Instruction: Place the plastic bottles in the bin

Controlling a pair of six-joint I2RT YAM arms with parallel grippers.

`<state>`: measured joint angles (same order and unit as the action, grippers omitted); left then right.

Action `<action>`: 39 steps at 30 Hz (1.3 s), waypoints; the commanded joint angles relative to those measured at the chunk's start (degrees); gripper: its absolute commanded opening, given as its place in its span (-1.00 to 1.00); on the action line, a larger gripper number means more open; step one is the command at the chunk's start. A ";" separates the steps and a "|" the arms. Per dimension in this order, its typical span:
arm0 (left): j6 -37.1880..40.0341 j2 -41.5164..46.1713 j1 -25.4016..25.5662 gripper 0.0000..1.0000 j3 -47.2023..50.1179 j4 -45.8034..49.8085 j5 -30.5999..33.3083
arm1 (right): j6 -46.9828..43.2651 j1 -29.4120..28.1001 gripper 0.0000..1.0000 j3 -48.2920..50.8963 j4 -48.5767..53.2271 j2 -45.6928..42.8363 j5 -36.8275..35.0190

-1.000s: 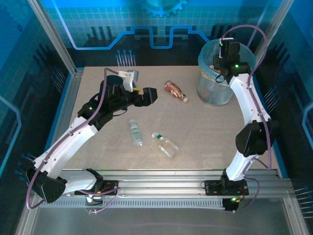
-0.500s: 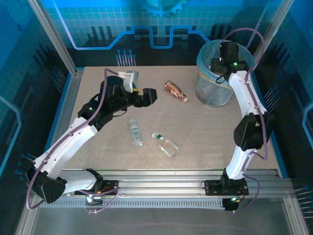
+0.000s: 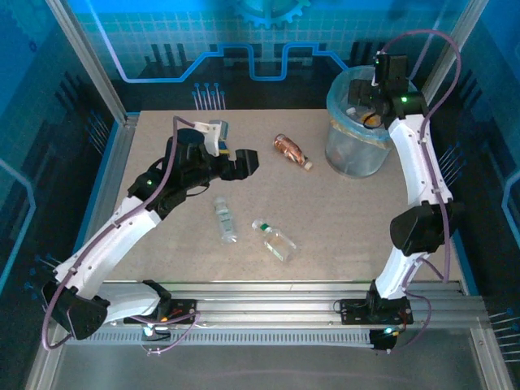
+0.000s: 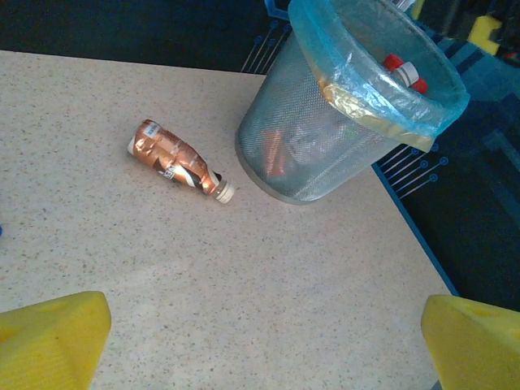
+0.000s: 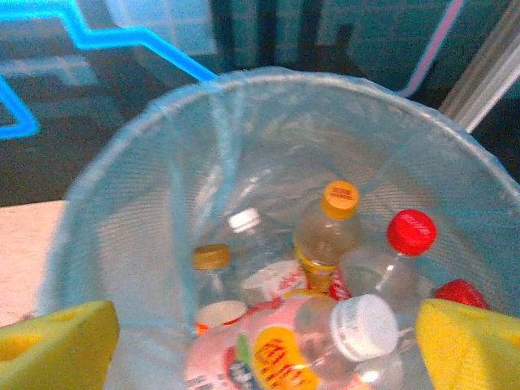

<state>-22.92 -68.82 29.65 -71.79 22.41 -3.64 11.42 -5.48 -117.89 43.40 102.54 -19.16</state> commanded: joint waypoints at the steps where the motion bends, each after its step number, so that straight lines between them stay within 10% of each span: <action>1: 2.95 1.94 0.17 0.98 0.73 1.84 2.15 | -0.70 -4.16 0.77 -2.09 0.81 -3.40 6.97; 25: 2.54 8.94 -7.74 0.98 18.33 2.88 4.71 | 5.32 -34.25 0.44 24.50 -4.43 1.11 18.97; 39: 1.28 16.08 -11.05 0.98 26.09 3.24 7.67 | 16.69 -42.18 0.46 9.72 -3.50 22.84 24.56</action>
<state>-21.06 -54.68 19.51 -46.94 25.23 2.20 25.19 -47.51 -102.52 38.57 122.13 3.49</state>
